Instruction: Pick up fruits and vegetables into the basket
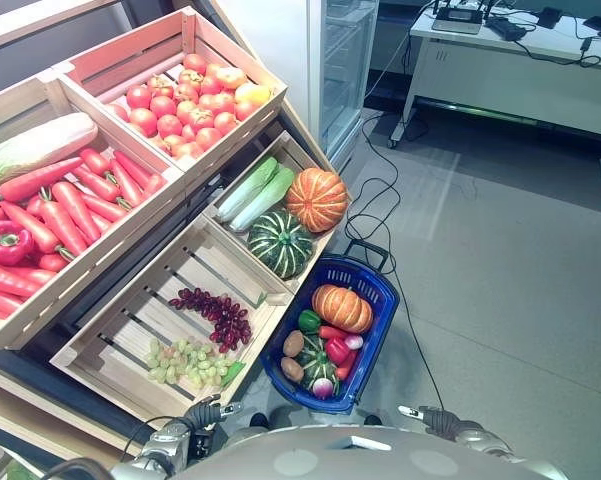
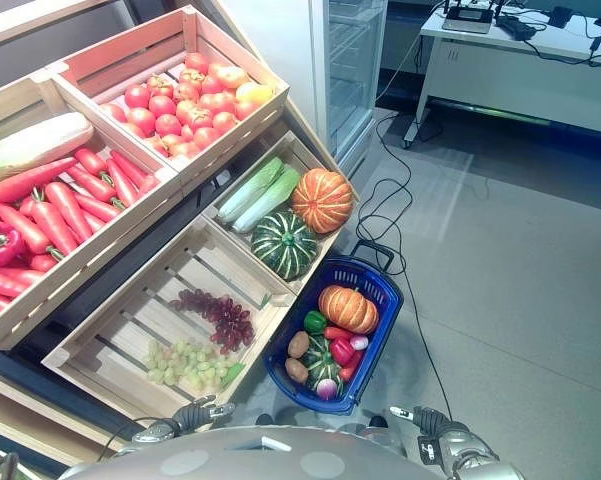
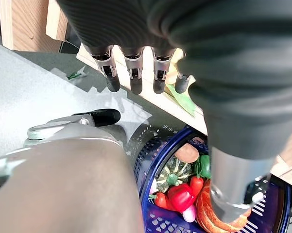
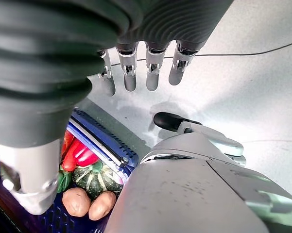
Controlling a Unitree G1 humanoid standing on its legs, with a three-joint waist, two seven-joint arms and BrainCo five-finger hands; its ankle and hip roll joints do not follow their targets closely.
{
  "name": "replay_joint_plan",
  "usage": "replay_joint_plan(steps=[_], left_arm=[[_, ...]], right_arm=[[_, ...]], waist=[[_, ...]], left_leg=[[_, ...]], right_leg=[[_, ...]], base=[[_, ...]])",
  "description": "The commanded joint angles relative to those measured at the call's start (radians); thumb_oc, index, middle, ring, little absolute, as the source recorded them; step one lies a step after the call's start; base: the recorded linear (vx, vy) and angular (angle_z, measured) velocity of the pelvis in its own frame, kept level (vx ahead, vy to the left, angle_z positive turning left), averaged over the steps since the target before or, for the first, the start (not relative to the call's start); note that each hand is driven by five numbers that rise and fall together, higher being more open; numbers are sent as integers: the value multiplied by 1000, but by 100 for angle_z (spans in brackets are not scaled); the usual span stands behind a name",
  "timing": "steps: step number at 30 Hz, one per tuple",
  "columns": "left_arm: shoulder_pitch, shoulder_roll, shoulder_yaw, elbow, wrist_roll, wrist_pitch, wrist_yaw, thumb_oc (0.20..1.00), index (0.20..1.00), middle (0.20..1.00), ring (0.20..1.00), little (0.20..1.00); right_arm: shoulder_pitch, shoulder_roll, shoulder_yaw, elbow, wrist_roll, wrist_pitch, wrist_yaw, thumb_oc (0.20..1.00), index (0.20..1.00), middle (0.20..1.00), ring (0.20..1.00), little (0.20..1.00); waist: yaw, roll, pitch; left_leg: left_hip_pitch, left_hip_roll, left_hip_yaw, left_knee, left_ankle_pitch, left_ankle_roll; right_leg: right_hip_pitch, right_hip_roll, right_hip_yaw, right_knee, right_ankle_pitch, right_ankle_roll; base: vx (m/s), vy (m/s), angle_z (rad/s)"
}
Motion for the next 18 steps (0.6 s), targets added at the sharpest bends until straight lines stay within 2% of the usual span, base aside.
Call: replay_joint_plan(steps=[1, 4, 13, 18], left_arm=[[-74, 9, 27, 64, -49, -50, 5, 1000, 1000, 1000, 1000, 1000], [-86, 11, 24, 52, -67, -58, 4, 1000, 1000, 1000, 1000, 1000], [-187, 11, -7, -17, -194, -118, 0, 1000, 1000, 1000, 1000, 1000], [-228, 15, -26, -56, -253, -154, 11, 1000, 1000, 1000, 1000, 1000]], right_arm=[[-68, 16, -8, 53, 21, -8, -5, 1000, 1000, 1000, 1000, 1000], [-79, 12, -3, 45, 39, -4, -10, 1000, 1000, 1000, 1000, 1000], [-181, -5, 5, 17, 146, -2, -61, 1000, 1000, 1000, 1000, 1000], [-212, -24, 5, -2, 167, 2, -57, 1000, 1000, 1000, 1000, 1000]], waist=[[6, -37, 83], [9, -34, 105], [5, -3, 266], [1, 4, 328]], left_leg=[[-28, -1, 43, 7, -22, 28], [-54, -2, 40, 7, -15, 28], [-215, -37, 1, 7, 20, 42], [-265, -42, -16, 7, 34, 46]], right_leg=[[-5, -55, -39, 10, -2, 22], [-31, -57, -40, 10, 5, 22], [-186, -50, -19, 10, 47, 14], [-239, -39, -6, 63, 24, -2]], base=[[0, 0, 0], [-88, -2, 0], [-143, -4, 3], [-100, 9, 7]])
